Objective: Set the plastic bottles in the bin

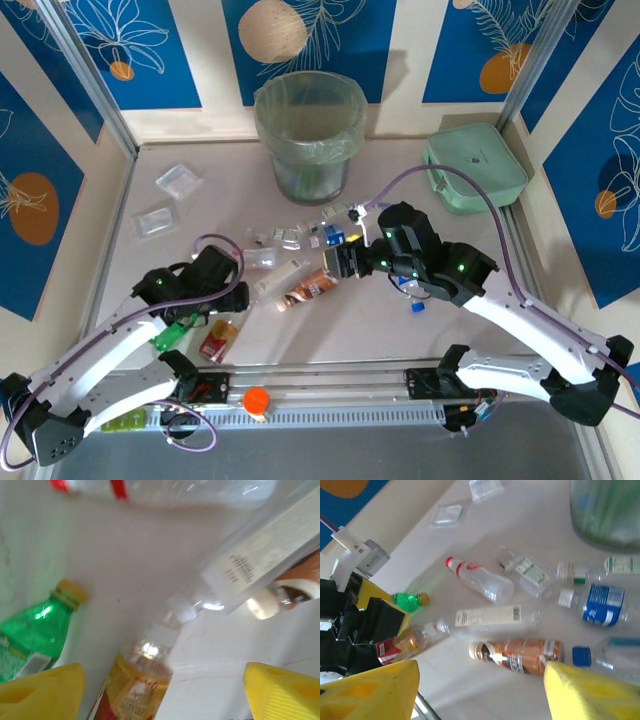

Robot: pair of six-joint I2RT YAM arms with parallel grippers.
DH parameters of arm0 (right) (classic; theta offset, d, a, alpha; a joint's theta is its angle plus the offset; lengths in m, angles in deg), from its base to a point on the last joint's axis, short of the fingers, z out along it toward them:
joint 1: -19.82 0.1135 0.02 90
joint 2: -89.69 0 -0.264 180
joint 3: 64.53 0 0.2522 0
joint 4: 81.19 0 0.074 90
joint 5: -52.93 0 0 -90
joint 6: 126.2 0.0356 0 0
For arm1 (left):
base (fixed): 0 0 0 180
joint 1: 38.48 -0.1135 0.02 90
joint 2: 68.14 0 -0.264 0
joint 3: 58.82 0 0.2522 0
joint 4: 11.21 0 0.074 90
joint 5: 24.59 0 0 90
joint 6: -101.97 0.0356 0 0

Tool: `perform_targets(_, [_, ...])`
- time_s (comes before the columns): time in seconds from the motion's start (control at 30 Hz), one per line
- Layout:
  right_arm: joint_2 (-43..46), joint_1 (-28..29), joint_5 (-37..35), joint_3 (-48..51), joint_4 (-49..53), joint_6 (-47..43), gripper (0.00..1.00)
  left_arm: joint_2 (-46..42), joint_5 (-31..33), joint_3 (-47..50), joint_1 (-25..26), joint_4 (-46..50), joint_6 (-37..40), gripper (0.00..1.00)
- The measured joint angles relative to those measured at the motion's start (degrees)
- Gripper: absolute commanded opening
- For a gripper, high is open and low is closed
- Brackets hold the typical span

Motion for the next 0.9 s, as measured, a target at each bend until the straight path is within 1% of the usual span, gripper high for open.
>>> perform_targets(0.03, [0.6,0.0,0.0,0.9,0.2,0.5,0.67,0.3,0.2,0.7,0.0,1.2,-1.6,0.98])
perform_targets(0.1, [1.8,0.0,0.2,2.3,0.3,1.3,0.67,1.4,0.5,1.2,0.0,2.8,-3.4,0.99])
perform_targets(0.2, [3.5,0.0,0.2,3.2,0.6,1.9,0.67,3.5,0.6,2.5,0.0,3.3,-6.6,0.99])
perform_targets(0.33, [5.8,0.0,0.2,4.1,0.4,2.3,0.68,4.0,-0.3,7.8,0.0,2.3,-9.7,0.96])
perform_targets(0.47, [8.0,0.0,0.2,6.0,0.3,2.6,0.68,5.0,-2.3,12.2,-0.1,-0.7,-11.4,0.91])
perform_targets(0.7, [8.7,-0.4,0.6,7.9,0.3,3.1,0.68,6.0,-5.8,16.9,-0.1,-7.6,-11.8,0.83])
perform_targets(0.9, [9.0,-1.0,1.0,9.0,-0.4,3.4,0.68,6.4,-8.3,18.6,-0.1,-11.9,-11.9,0.69])
